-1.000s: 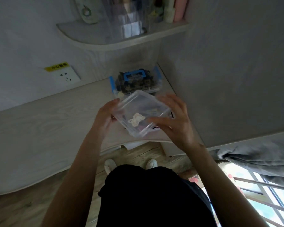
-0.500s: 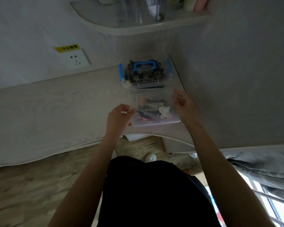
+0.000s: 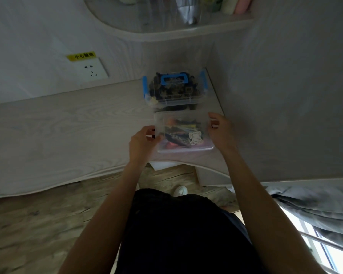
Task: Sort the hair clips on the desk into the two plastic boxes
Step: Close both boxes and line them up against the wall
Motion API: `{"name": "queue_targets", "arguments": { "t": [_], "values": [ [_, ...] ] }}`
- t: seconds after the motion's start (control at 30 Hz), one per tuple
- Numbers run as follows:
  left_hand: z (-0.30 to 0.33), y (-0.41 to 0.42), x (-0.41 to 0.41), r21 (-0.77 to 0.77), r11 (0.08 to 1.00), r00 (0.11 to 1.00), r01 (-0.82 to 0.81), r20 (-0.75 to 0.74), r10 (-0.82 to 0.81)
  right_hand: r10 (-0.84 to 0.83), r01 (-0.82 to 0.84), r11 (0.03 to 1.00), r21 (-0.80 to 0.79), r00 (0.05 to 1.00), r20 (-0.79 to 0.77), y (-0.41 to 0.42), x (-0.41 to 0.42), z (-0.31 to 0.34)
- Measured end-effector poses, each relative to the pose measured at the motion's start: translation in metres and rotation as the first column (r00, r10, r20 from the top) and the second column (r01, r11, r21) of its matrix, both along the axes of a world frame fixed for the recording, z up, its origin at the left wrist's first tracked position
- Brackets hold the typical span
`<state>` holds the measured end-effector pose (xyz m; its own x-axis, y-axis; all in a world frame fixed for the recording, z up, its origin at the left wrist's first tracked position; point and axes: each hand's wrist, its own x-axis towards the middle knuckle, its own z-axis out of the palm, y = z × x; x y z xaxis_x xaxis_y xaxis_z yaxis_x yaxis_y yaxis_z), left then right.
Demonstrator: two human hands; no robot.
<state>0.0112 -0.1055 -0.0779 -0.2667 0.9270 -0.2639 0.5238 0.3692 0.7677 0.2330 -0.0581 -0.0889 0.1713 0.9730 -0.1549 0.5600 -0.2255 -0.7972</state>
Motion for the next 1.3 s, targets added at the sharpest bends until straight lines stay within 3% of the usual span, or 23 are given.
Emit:
{"name": "queue_targets", "arguments": {
  "t": [0.1,0.23,0.27,0.37,0.47,0.57,0.67,0.83,0.9,1.0,1.07,1.1,1.17,1.23,1.3],
  "values": [
    [-0.003,-0.001,0.001,0.017,1.0,1.0,-0.018,0.007,0.018,0.082,-0.082,0.996,-0.036,0.997,-0.002,-0.009,0.004,-0.001],
    [-0.01,0.006,-0.001,-0.063,0.996,0.995,-0.068,0.068,0.072,0.104,-0.111,0.994,0.021,0.971,0.215,-0.004,0.004,-0.004],
    [-0.011,0.009,-0.003,-0.115,0.989,0.987,-0.088,0.122,0.102,0.075,-0.074,0.997,-0.013,0.977,0.198,-0.003,0.004,-0.004],
    [-0.009,0.019,-0.007,-0.333,0.934,0.88,-0.129,0.395,0.262,-0.133,0.097,0.956,-0.277,0.985,-0.112,-0.005,0.002,-0.004],
    [-0.006,0.018,-0.002,-0.32,0.94,0.809,-0.118,0.518,0.278,-0.289,0.157,0.903,-0.401,0.911,-0.294,-0.008,0.003,-0.005],
    [-0.007,0.011,0.002,-0.162,0.967,0.912,-0.196,0.333,0.241,-0.327,0.205,0.927,-0.315,0.855,-0.403,-0.018,-0.003,-0.002],
    [-0.007,0.009,0.007,-0.024,0.989,0.986,-0.149,0.071,0.15,-0.276,0.237,0.96,-0.151,0.898,-0.342,-0.028,-0.008,0.001],
    [-0.011,0.003,0.017,0.129,0.991,0.961,0.016,-0.276,0.02,-0.187,0.187,0.982,0.006,0.981,0.043,-0.038,-0.018,0.003],
    [-0.012,0.003,0.018,0.12,0.991,0.943,0.059,-0.334,-0.015,-0.139,0.13,0.99,0.061,0.969,0.204,-0.04,-0.022,0.006],
    [-0.014,0.002,0.018,0.115,0.989,0.942,0.093,-0.332,-0.05,-0.068,0.037,0.993,0.115,0.957,0.281,-0.042,-0.021,0.006],
    [-0.015,0.003,0.012,0.118,0.988,0.96,0.101,-0.273,-0.066,-0.032,0.003,0.992,0.123,0.971,0.238,-0.045,-0.017,0.003],
    [-0.014,0.003,0.006,0.091,0.991,0.977,0.094,-0.202,-0.074,-0.033,0.021,0.996,0.086,0.99,0.138,-0.047,-0.013,0.001],
    [-0.01,0.005,-0.006,-0.027,0.998,0.992,0.062,0.114,-0.059,-0.107,0.098,0.993,-0.065,0.982,-0.157,-0.051,-0.007,-0.001],
    [-0.003,0.003,-0.013,-0.125,0.991,0.875,0.042,0.484,0.024,-0.182,0.139,0.978,-0.153,0.929,-0.321,-0.053,-0.001,-0.005],
    [0.001,-0.004,-0.018,-0.086,0.994,0.852,0.069,0.523,-0.014,-0.18,0.132,0.98,-0.15,0.906,-0.383,-0.055,0.003,-0.004]
  ]
}}
